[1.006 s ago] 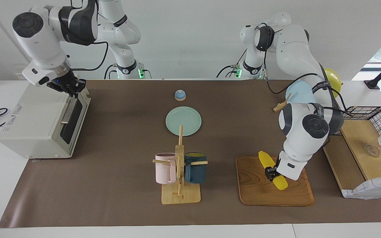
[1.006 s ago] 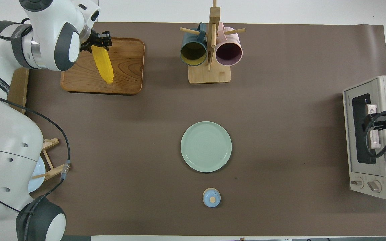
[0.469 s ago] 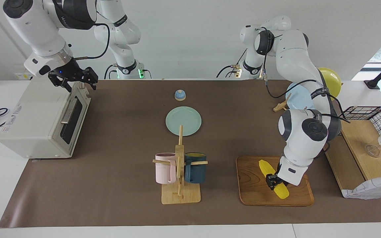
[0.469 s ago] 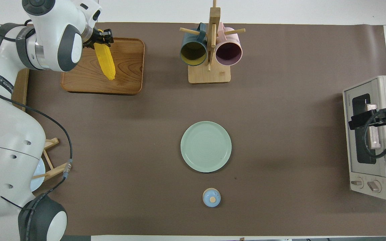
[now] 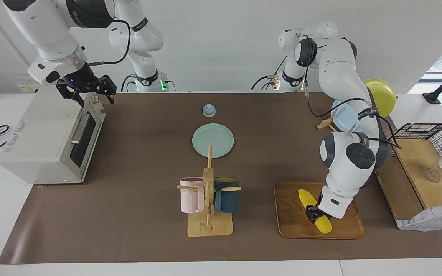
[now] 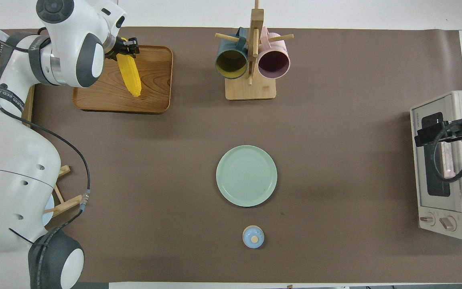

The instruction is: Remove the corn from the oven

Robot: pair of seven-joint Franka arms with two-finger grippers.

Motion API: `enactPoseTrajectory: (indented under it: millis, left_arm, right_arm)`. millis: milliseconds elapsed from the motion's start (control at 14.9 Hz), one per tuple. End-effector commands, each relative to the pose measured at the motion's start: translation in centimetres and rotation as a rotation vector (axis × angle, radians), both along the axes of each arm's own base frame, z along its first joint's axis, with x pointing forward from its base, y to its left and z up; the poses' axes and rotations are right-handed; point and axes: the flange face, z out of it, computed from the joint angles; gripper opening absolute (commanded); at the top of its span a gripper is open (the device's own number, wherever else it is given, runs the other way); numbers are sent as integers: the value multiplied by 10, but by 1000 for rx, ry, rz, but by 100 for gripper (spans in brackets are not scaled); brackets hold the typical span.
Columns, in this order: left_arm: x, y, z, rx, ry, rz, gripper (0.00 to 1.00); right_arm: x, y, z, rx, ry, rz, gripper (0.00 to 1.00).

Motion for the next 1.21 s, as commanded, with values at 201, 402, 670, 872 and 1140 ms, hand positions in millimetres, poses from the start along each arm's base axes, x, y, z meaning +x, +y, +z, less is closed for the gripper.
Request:
enactPoseTrajectory:
  millis: [201,402,670,872,1140]
  left_arm:
    - [5,3,3,23,-13,-14,0]
    - [3,0,6,21,-11,-17,100]
    - [1,2,10,21,-6,-16,100]
    - [-14,10,44,30,26,-6,100]
    - [-62,16,130,51,143,8,100]
  right_arm:
    - [-3,3,-1,-18,45,-8,100]
    - [-2,-9,0,-14,37,-31,100]
    - [1,-4,5,-24,11,-68,100]
    - [-1,-21,7,-21,6,-102,100]
    - [-4,-19,12,-19,-11,-102,100]
